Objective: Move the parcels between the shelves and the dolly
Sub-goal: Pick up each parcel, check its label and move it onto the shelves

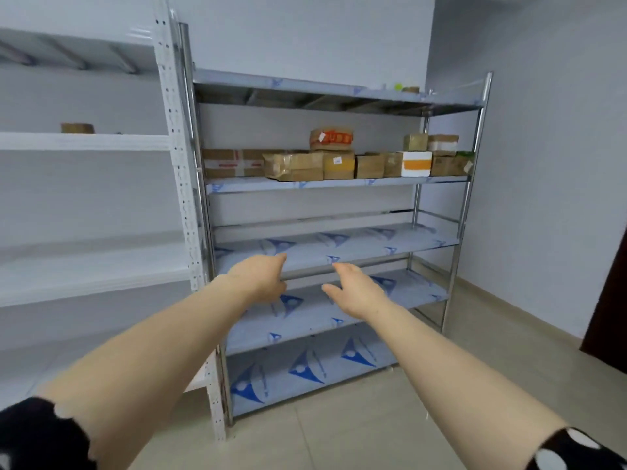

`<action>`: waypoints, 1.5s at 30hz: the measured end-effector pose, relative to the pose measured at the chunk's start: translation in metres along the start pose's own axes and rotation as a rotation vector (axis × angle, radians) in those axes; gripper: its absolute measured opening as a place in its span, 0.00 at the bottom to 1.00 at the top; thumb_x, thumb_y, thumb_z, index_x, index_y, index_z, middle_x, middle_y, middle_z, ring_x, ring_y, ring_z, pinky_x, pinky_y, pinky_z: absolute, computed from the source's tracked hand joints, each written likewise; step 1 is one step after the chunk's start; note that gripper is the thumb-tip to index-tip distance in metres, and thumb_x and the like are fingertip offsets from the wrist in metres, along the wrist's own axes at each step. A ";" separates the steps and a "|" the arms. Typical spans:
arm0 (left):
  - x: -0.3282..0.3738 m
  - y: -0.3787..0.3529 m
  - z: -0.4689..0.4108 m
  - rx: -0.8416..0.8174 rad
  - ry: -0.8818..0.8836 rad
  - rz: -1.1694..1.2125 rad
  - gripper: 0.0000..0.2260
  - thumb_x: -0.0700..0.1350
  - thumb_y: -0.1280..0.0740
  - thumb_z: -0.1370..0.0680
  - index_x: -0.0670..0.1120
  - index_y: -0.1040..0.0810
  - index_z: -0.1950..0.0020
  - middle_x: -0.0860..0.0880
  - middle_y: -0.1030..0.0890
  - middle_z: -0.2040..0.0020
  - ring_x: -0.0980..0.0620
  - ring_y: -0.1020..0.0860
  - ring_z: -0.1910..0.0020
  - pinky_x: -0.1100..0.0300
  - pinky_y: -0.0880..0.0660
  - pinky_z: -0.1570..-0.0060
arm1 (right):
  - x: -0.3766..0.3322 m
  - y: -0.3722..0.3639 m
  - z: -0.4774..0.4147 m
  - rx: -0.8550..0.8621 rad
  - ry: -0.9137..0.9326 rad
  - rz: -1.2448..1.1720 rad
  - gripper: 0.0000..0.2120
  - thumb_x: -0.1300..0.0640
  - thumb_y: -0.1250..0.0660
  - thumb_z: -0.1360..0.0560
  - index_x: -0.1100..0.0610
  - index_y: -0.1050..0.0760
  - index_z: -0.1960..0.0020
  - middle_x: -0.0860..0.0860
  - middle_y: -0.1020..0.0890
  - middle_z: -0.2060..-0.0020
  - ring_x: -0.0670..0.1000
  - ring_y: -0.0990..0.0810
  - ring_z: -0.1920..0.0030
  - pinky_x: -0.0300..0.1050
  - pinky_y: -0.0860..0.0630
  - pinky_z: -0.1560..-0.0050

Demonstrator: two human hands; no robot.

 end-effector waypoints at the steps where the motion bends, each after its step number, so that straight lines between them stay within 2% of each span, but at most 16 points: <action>1: -0.003 0.004 -0.024 0.009 0.000 -0.014 0.28 0.50 0.40 0.20 0.47 0.45 0.22 0.45 0.32 0.27 0.44 0.32 0.31 0.51 0.31 0.35 | 0.005 0.003 -0.023 0.000 0.006 -0.005 0.27 0.48 0.44 0.18 0.59 0.44 0.24 0.57 0.40 0.26 0.58 0.37 0.29 0.53 0.34 0.33; 6: -0.014 0.017 -0.142 0.061 0.009 -0.052 0.27 0.48 0.39 0.20 0.47 0.44 0.23 0.44 0.31 0.29 0.43 0.31 0.32 0.51 0.30 0.36 | 0.047 0.021 -0.146 0.030 0.013 -0.008 0.26 0.50 0.46 0.18 0.60 0.45 0.24 0.58 0.40 0.25 0.57 0.38 0.27 0.50 0.38 0.31; 10: -0.024 0.026 -0.233 0.139 0.056 -0.070 0.27 0.45 0.39 0.20 0.47 0.45 0.22 0.44 0.33 0.27 0.45 0.33 0.30 0.52 0.33 0.34 | 0.072 0.036 -0.249 0.075 0.068 -0.042 0.22 0.52 0.46 0.17 0.62 0.39 0.27 0.60 0.35 0.29 0.59 0.35 0.30 0.51 0.36 0.33; 14: -0.035 0.027 -0.330 0.159 0.135 -0.087 0.27 0.39 0.41 0.19 0.49 0.46 0.22 0.45 0.34 0.26 0.46 0.34 0.28 0.52 0.35 0.33 | 0.092 0.048 -0.361 0.091 0.139 -0.052 0.21 0.53 0.48 0.17 0.62 0.39 0.28 0.60 0.34 0.30 0.59 0.34 0.31 0.53 0.35 0.32; 21: -0.079 0.047 -0.462 0.211 0.256 -0.083 0.25 0.37 0.43 0.19 0.50 0.42 0.23 0.45 0.30 0.29 0.45 0.30 0.32 0.52 0.30 0.36 | 0.097 0.065 -0.525 0.120 0.185 -0.111 0.19 0.57 0.49 0.17 0.63 0.39 0.28 0.60 0.33 0.30 0.59 0.33 0.31 0.51 0.35 0.34; 24: -0.105 0.054 -0.511 0.293 0.309 0.036 0.22 0.39 0.42 0.19 0.46 0.38 0.25 0.44 0.30 0.29 0.44 0.30 0.32 0.52 0.31 0.37 | 0.096 0.067 -0.584 0.164 0.181 -0.128 0.20 0.57 0.49 0.17 0.64 0.39 0.28 0.60 0.33 0.30 0.59 0.32 0.31 0.51 0.35 0.34; 29: -0.144 0.063 -0.592 0.446 0.368 0.226 0.14 0.39 0.42 0.20 0.38 0.27 0.36 0.39 0.24 0.37 0.41 0.26 0.39 0.52 0.29 0.44 | 0.099 0.069 -0.673 0.264 0.157 -0.197 0.20 0.56 0.47 0.17 0.64 0.40 0.28 0.61 0.31 0.32 0.60 0.31 0.33 0.49 0.33 0.37; 33: -0.175 0.070 -0.651 0.522 0.392 0.423 0.15 0.44 0.41 0.19 0.35 0.24 0.39 0.38 0.22 0.42 0.40 0.24 0.42 0.52 0.28 0.44 | 0.098 0.075 -0.734 0.391 0.073 -0.308 0.24 0.56 0.47 0.18 0.63 0.45 0.24 0.61 0.38 0.28 0.60 0.37 0.29 0.52 0.38 0.31; 35: -0.186 0.076 -0.674 0.550 0.407 0.530 0.18 0.47 0.41 0.18 0.34 0.23 0.42 0.38 0.20 0.47 0.39 0.23 0.45 0.53 0.28 0.48 | 0.097 0.078 -0.756 0.423 0.032 -0.360 0.24 0.55 0.48 0.17 0.62 0.47 0.24 0.61 0.39 0.27 0.60 0.38 0.28 0.52 0.39 0.30; 37: -0.192 0.078 -0.693 0.538 0.422 0.640 0.20 0.50 0.42 0.18 0.32 0.24 0.44 0.38 0.22 0.50 0.39 0.23 0.47 0.55 0.29 0.52 | 0.097 0.081 -0.772 0.479 0.004 -0.423 0.24 0.52 0.48 0.17 0.62 0.43 0.25 0.60 0.34 0.29 0.60 0.33 0.31 0.53 0.34 0.34; 40: -0.198 0.074 -0.711 0.475 0.434 0.915 0.17 0.50 0.39 0.19 0.36 0.27 0.46 0.41 0.26 0.61 0.44 0.26 0.61 0.56 0.28 0.58 | 0.100 0.083 -0.789 0.599 -0.059 -0.574 0.23 0.48 0.46 0.18 0.62 0.33 0.32 0.59 0.26 0.36 0.60 0.27 0.37 0.52 0.30 0.40; 43: -0.208 0.079 -0.714 0.450 0.519 1.020 0.09 0.44 0.33 0.22 0.38 0.28 0.53 0.42 0.26 0.63 0.45 0.25 0.64 0.51 0.23 0.55 | 0.100 0.085 -0.801 0.549 -0.129 -0.732 0.20 0.48 0.42 0.21 0.64 0.25 0.41 0.59 0.21 0.44 0.61 0.24 0.44 0.52 0.26 0.42; 45: -0.212 0.081 -0.708 0.407 0.568 1.064 0.06 0.38 0.34 0.22 0.39 0.29 0.57 0.41 0.25 0.63 0.45 0.24 0.64 0.50 0.22 0.55 | 0.095 0.086 -0.804 0.479 -0.161 -0.780 0.18 0.52 0.38 0.23 0.63 0.25 0.40 0.58 0.21 0.44 0.61 0.23 0.45 0.55 0.25 0.41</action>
Point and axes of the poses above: each hand's wrist, its own z-axis away from the middle knuckle, its own y-axis out of the back of the hand, x = y × z, the point moved 3 cm from there along -z, towards the middle knuckle
